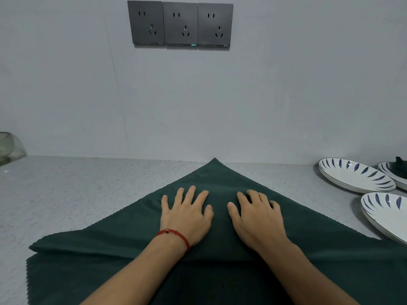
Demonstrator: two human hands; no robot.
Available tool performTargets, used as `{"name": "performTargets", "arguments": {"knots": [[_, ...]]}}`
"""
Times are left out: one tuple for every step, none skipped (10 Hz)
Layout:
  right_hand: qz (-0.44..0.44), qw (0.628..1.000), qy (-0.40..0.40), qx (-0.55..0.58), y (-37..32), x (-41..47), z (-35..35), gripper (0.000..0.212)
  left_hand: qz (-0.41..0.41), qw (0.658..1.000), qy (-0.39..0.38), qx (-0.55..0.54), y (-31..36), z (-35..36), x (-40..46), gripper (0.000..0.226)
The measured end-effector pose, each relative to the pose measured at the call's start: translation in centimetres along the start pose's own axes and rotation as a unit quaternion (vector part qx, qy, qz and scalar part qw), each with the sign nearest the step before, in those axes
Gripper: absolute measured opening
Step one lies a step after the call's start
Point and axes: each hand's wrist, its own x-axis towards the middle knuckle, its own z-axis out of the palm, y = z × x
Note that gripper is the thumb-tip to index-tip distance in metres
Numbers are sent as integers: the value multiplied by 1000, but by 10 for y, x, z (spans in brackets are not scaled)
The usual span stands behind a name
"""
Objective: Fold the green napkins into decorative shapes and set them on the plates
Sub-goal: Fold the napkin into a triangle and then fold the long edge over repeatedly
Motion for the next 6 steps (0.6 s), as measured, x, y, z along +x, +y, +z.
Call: {"name": "performTargets", "arguments": {"knots": [[-2,1000,1,5,0,0,0,56,0,1000,-3,2,0,0,1,53],[1,1000,7,17,0,1,0,55,0,1000,-6,3,0,-1,3,54],[0,1000,4,21,1,3,0,54,-1,1000,-9,-1,0,-1,5,54],[0,1000,9,21,1,4,0,53,1,1000,-6,-2,-1,0,5,54],[-3,999,11,41,1,5,1,54,2,1000,-2,0,-2,1,7,53],[-20,995,56,78,4,1,-8,61,5,1000,-6,-2,-2,2,8,53]]}}
